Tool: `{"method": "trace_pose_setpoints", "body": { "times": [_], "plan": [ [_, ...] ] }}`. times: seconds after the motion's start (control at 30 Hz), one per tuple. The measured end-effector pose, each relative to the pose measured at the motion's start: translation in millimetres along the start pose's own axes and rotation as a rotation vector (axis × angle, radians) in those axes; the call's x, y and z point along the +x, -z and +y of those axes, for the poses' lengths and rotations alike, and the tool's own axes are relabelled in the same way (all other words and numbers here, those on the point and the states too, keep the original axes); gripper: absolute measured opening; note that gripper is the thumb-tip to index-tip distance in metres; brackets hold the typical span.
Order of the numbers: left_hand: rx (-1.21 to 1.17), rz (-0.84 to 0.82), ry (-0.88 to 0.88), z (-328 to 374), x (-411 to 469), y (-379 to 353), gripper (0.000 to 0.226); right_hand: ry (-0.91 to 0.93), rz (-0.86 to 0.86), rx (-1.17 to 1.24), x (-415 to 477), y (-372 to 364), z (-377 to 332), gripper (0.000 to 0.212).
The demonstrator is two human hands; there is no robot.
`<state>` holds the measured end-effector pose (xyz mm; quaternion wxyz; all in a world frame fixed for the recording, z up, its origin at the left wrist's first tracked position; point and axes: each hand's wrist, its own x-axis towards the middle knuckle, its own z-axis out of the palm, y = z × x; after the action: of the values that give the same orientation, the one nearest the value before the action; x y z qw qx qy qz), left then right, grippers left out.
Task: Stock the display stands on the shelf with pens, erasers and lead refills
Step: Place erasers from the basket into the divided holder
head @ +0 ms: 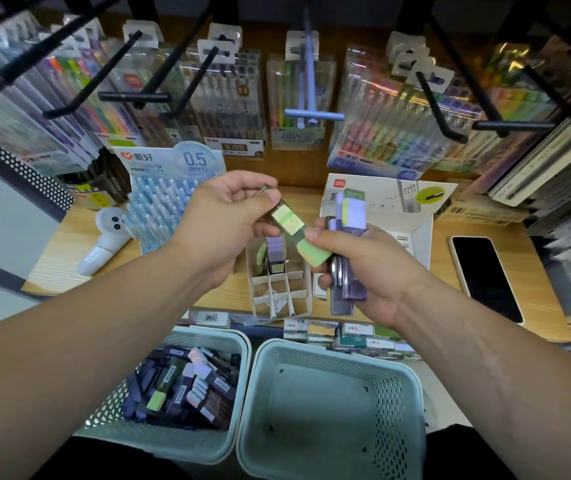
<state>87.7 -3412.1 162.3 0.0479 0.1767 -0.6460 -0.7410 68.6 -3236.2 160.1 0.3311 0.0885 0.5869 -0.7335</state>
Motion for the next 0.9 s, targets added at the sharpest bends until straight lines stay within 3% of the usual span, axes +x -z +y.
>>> {"method": "trace_pose_setpoints", "body": {
  "times": [0.1, 0.2, 0.3, 0.4, 0.63, 0.9],
  "plan": [
    [0.035, -0.036, 0.009, 1.5, 0.4, 7.2, 0.009, 0.086, 0.151, 0.023, 6.3, 2.3, -1.6, 0.029],
    [0.235, -0.173, 0.070, 1.3, 1.1, 19.3, 0.018, 0.131, 0.257, 0.053, 10.4, 4.0, -1.3, 0.028],
    [0.452, -0.403, 0.125, -2.0, -4.2, 25.4, 0.029, 0.137, 0.241, 0.003, 8.6, 1.6, 1.0, 0.034],
    [0.486, -0.479, 0.099, -7.5, -11.7, 19.3, 0.037, 0.121, 0.165, -0.112, 4.6, -6.6, 7.3, 0.043],
    [0.520, -0.456, 0.035, -12.7, -11.6, 23.9, 0.052, 0.126, 0.228, -0.110, 12.8, -12.1, 12.2, 0.044],
    [0.802, -0.050, -0.129, -26.5, 5.6, 47.0, 0.024, 0.097, 0.244, -0.118, 15.9, -6.4, 14.6, 0.038]
  ]
}}
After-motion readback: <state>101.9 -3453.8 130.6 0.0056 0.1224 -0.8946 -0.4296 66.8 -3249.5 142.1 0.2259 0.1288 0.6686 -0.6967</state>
